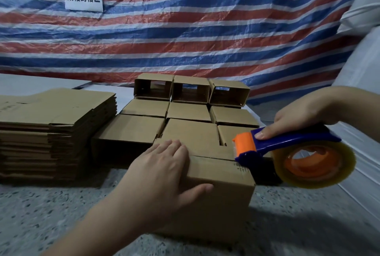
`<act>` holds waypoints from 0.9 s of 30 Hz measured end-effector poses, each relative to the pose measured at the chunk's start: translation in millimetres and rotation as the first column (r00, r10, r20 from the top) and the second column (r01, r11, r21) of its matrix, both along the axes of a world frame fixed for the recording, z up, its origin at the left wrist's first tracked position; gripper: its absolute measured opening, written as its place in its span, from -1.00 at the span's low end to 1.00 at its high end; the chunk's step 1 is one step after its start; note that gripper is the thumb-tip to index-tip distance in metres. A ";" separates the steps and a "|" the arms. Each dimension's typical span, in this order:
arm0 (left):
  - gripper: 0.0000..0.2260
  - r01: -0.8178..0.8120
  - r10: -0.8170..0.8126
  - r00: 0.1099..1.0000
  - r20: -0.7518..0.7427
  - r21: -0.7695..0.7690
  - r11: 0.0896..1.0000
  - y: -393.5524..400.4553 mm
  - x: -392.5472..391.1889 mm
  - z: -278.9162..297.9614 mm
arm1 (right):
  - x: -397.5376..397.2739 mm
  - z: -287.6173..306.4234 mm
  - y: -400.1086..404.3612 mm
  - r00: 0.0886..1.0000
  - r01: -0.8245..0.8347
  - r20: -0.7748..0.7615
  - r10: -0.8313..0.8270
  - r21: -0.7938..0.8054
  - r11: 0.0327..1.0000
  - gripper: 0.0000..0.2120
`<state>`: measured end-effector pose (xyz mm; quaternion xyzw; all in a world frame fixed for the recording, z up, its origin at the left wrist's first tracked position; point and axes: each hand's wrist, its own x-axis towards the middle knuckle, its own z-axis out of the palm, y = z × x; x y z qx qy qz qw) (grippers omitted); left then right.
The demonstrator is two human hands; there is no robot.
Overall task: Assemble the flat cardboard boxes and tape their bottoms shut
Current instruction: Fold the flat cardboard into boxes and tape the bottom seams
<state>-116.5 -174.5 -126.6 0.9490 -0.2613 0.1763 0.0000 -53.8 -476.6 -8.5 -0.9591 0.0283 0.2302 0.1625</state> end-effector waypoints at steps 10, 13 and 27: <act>-0.03 0.091 -0.072 0.975 -0.210 0.083 0.992 -66.2 6.4 0.7 | -8.8 4.6 13.6 0.986 0.022 -0.153 -0.059 -0.237 0.971 -0.18; -0.08 0.060 -0.032 0.981 -0.189 0.145 0.988 -68.8 10.7 -5.3 | -7.9 0.7 9.7 0.985 0.000 -0.169 -0.038 -0.218 0.976 -0.21; -0.27 0.121 -0.107 0.986 -0.130 0.104 0.987 -67.1 9.2 -8.2 | -34.8 -4.9 -6.6 0.987 -0.016 -0.154 -0.053 -0.417 0.909 -0.44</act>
